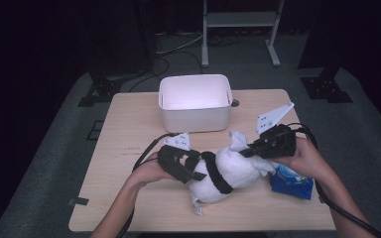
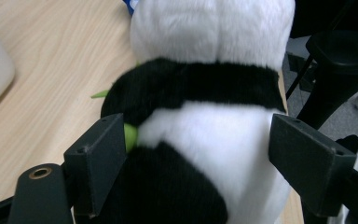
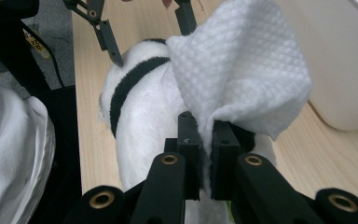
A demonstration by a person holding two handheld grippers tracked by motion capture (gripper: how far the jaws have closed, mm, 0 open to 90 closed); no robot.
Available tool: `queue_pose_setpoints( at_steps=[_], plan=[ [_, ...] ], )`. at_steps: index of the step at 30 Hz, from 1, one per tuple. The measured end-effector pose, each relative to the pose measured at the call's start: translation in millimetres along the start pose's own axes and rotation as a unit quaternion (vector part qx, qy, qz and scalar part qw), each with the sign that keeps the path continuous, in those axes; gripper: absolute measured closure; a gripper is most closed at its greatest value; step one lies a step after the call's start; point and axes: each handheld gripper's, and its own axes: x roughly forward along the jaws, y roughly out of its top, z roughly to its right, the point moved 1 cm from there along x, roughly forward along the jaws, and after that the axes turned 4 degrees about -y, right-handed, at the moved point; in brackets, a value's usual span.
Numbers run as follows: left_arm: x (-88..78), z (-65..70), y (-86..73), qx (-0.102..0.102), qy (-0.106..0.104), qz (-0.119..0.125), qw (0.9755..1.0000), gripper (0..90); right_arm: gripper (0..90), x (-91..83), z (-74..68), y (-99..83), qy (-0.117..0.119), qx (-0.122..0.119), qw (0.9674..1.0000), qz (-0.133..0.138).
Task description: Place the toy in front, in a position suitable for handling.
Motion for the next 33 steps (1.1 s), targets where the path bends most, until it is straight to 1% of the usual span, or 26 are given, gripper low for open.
queue_pose_setpoints(
  at_steps=[2,4,5,6,8,9,11,13,19,21,24,28,31,33],
  plan=[
    [1.6,-0.6,-0.8,-0.003,-0.002,0.002,1.0000,18.6,84.7,-1.3,1.5,-3.1,-0.002,0.000,1.0000,-0.004],
    [3.5,-1.0,-0.4,-0.004,-0.006,0.003,1.0000,18.9,84.8,-3.1,2.2,-5.3,-0.009,0.005,0.9999,-0.012],
    [5.5,-1.0,0.1,-0.006,-0.012,0.002,0.9999,19.5,84.7,-3.7,2.7,-6.0,-0.010,0.005,0.9998,-0.015],
    [6.8,-0.8,0.4,-0.006,-0.012,0.005,0.9999,20.0,84.7,-4.9,3.4,-7.0,-0.011,0.006,0.9997,-0.019],
    [8.9,-0.8,1.9,-0.008,-0.014,0.009,0.9998,20.0,84.7,-6.1,3.1,-6.6,-0.024,0.000,0.9993,-0.028],
    [9.5,-1.1,2.7,-0.006,-0.015,0.007,0.9998,20.8,84.7,-6.3,2.9,-5.8,-0.029,-0.004,0.9991,-0.031],
    [10.8,-0.4,4.6,-0.005,-0.016,0.006,0.9998,21.7,84.7,-7.2,1.9,-3.4,-0.034,-0.008,0.9987,-0.038],
    [11.3,-0.1,5.6,-0.003,-0.016,0.004,0.9999,21.8,84.7,-7.4,1.3,0.3,-0.034,-0.015,0.9985,-0.039],
    [11.8,0.6,7.2,0.006,-0.020,0.002,0.9998,23.2,84.7,-6.1,-0.3,6.9,-0.029,-0.022,0.9989,-0.031],
    [12.0,0.7,7.4,0.005,-0.019,0.003,0.9998,23.7,84.7,-6.1,-0.4,9.1,-0.025,-0.026,0.9989,-0.030],
    [12.1,1.2,7.5,0.006,-0.022,0.002,0.9997,25.4,84.7,-6.0,-1.0,11.4,-0.022,-0.026,0.9991,-0.027],
    [12.5,1.4,7.2,0.006,-0.022,0.005,0.9997,25.5,84.7,-7.2,-2.5,12.5,-0.018,-0.030,0.9990,-0.027],
    [14.1,1.8,8.5,0.008,-0.022,0.009,0.9997,25.5,84.7,-9.7,-2.7,12.3,-0.017,-0.031,0.9992,-0.021],
    [15.4,2.4,9.6,0.009,-0.024,0.009,0.9996,25.6,84.6,-9.1,-3.3,12.3,-0.015,-0.029,0.9992,-0.023]
  ],
)
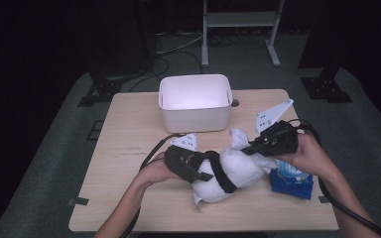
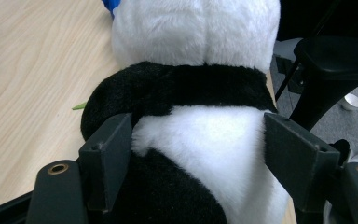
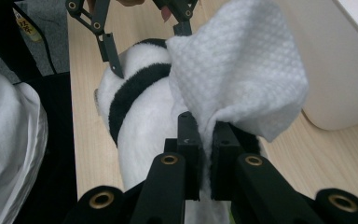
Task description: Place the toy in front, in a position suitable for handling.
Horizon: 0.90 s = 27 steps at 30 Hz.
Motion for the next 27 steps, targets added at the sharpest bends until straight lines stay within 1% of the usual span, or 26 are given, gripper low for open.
queue_pose_setpoints(
  at_steps=[3,8,10,12,15,17,19,21,24,27],
  plan=[
    [2.4,0.6,1.5,0.001,-0.001,0.003,1.0000,25.6,84.6,1.7,-1.0,1.5,0.009,-0.001,0.9999,0.007],
    [7.9,1.9,5.9,0.003,-0.002,0.006,1.0000,25.6,84.5,14.2,-3.2,6.7,0.020,-0.010,0.9997,-0.008],
    [8.9,1.7,6.8,0.005,-0.003,0.003,1.0000,25.5,84.5,19.5,-2.8,6.7,0.024,-0.009,0.9996,-0.013],
    [9.6,1.6,6.8,0.001,-0.002,0.005,1.0000,25.5,84.5,24.0,-1.6,5.5,0.028,-0.005,0.9995,-0.014],
    [10.0,1.5,7.5,-0.001,-0.001,0.004,1.0000,25.2,84.5,27.0,1.3,2.1,0.033,0.005,0.9994,-0.007],
    [10.2,2.1,8.6,0.000,0.000,0.005,1.0000,24.0,84.5,30.3,1.7,0.2,0.036,0.006,0.9993,-0.011],
    [9.4,2.6,9.0,0.001,0.001,0.005,1.0000,23.6,84.5,32.0,2.0,-3.0,0.032,0.011,0.9993,-0.016],
    [8.5,2.9,9.1,0.000,0.004,0.010,0.9999,22.4,84.6,31.3,4.2,-8.2,0.034,0.017,0.9992,-0.013],
    [5.0,3.6,9.2,-0.001,0.011,0.010,0.9999,21.3,84.6,30.1,7.0,-18.4,0.031,0.032,0.9989,-0.016],
    [1.9,3.1,6.6,-0.003,0.017,0.005,0.9998,19.9,84.6,32.3,9.3,-29.3,0.028,0.043,0.9984,-0.024]
  ],
)
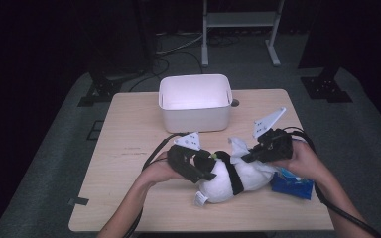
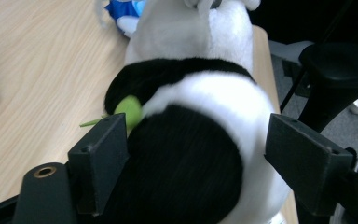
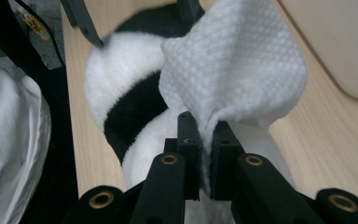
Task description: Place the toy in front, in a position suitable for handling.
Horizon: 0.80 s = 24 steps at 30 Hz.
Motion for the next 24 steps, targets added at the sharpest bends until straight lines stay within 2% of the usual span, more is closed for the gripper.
queue_pose_setpoints(
  at_steps=[3,5,7,10,13,17,21,24],
  plan=[
    [-3.6,-1.3,-2.0,0.001,0.000,0.005,1.0000,19.5,84.6,9.1,2.0,-8.9,0.005,0.009,0.9999,-0.012],
    [-5.9,-1.7,-2.6,-0.001,0.006,0.004,1.0000,19.4,84.6,16.0,3.5,-13.4,0.021,0.017,0.9996,0.002],
    [-8.9,-2.7,-3.4,-0.003,0.009,0.001,1.0000,19.3,84.6,18.9,5.0,-14.2,0.027,0.020,0.9993,0.017],
    [-13.5,-3.5,-4.5,-0.003,0.015,-0.004,0.9999,19.3,84.7,24.8,3.7,-12.6,0.033,0.019,0.9990,0.021],
    [-17.0,-4.5,-7.2,-0.003,0.016,-0.007,0.9998,19.7,84.6,27.2,1.7,-8.7,0.038,0.013,0.9990,0.020],
    [-17.3,-6.1,-9.8,-0.006,0.011,0.001,0.9999,19.7,84.4,25.0,-2.8,2.6,0.034,0.001,0.9992,0.020],
    [-15.8,-6.7,-8.8,-0.006,0.006,0.006,0.9999,19.7,83.2,31.2,-8.1,15.6,0.039,-0.014,0.9991,0.008],
    [-14.6,-6.2,-7.7,-0.003,0.004,0.007,1.0000,19.6,82.0,44.2,-13.4,25.0,0.042,-0.031,0.9985,-0.012]
  ],
)
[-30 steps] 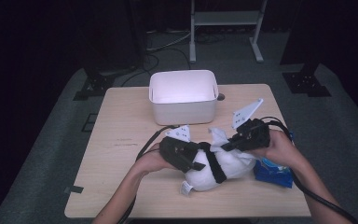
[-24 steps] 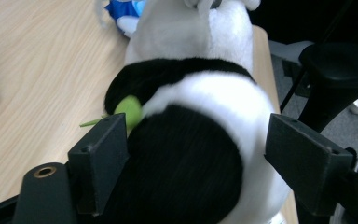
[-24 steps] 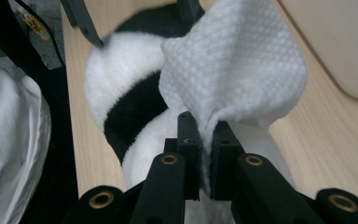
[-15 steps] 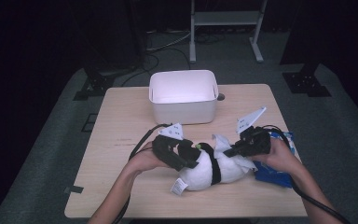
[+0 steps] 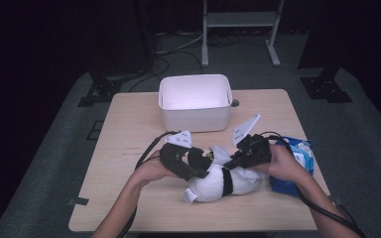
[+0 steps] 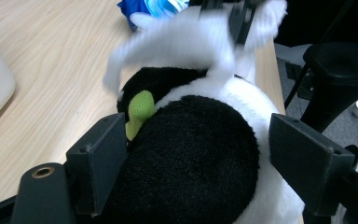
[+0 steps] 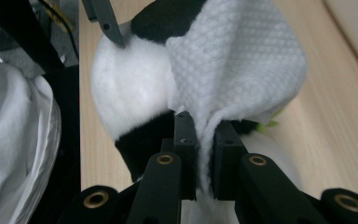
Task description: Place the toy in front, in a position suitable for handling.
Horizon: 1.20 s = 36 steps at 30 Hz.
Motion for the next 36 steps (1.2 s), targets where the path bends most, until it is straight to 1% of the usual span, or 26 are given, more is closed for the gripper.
queue_pose_setpoints(
  at_steps=[2,3,5,9,13,17,20,22,25,28,29,30,33,36],
  plan=[
    [-0.7,0.6,-0.6,-0.001,0.003,-0.004,1.0000,19.6,82.2,9.5,-1.0,4.2,0.004,-0.008,0.9999,-0.009],
    [-2.2,0.3,-1.4,-0.003,0.004,-0.002,1.0000,19.6,82.2,10.8,-0.4,4.9,0.005,-0.007,0.9999,-0.009],
    [-5.4,0.9,-3.3,-0.005,0.002,0.008,1.0000,19.6,82.5,10.1,1.8,3.0,0.002,-0.003,1.0000,-0.009],
    [-10.9,5.3,-3.9,-0.001,0.003,0.018,0.9998,19.3,82.8,8.1,2.9,-3.1,0.001,0.000,1.0000,-0.007],
    [-13.8,8.6,-5.5,0.007,0.007,0.013,0.9999,19.0,82.8,8.0,2.6,-4.9,0.003,0.004,1.0000,-0.006],
    [-17.6,8.3,-8.5,0.001,0.009,0.021,0.9997,19.0,83.1,7.7,3.6,-5.6,0.002,0.003,1.0000,-0.006],
    [-20.6,8.0,-10.1,0.000,0.012,0.022,0.9997,18.6,83.1,6.2,5.6,-8.8,0.000,0.008,1.0000,-0.004],
    [-22.3,7.5,-13.4,-0.004,0.012,0.025,0.9996,18.5,83.1,4.6,7.2,-11.3,-0.002,0.014,0.9999,-0.002],
    [-21.3,6.8,-19.4,-0.010,0.010,0.024,0.9996,18.5,83.1,2.7,9.1,-13.4,-0.004,0.018,0.9998,-0.001],
    [-17.3,5.0,-25.9,-0.019,0.006,0.015,0.9997,18.5,83.1,2.5,9.5,-13.4,-0.005,0.017,0.9998,-0.001],
    [-15.7,3.8,-28.0,-0.019,0.005,0.012,0.9997,18.2,83.1,2.5,9.2,-13.2,-0.006,0.018,0.9998,-0.002],
    [-14.1,2.9,-29.8,-0.024,0.004,0.013,0.9996,18.2,83.0,2.4,9.1,-13.3,-0.006,0.017,0.9998,-0.002],
    [-11.7,0.4,-34.7,-0.029,-0.001,0.020,0.9994,18.2,83.0,1.7,10.3,-15.0,-0.007,0.020,0.9998,0.001],
    [-8.1,-0.4,-39.3,-0.032,-0.003,0.015,0.9994,18.1,83.0,1.1,10.8,-16.2,-0.008,0.022,0.9997,0.003]
  ],
)
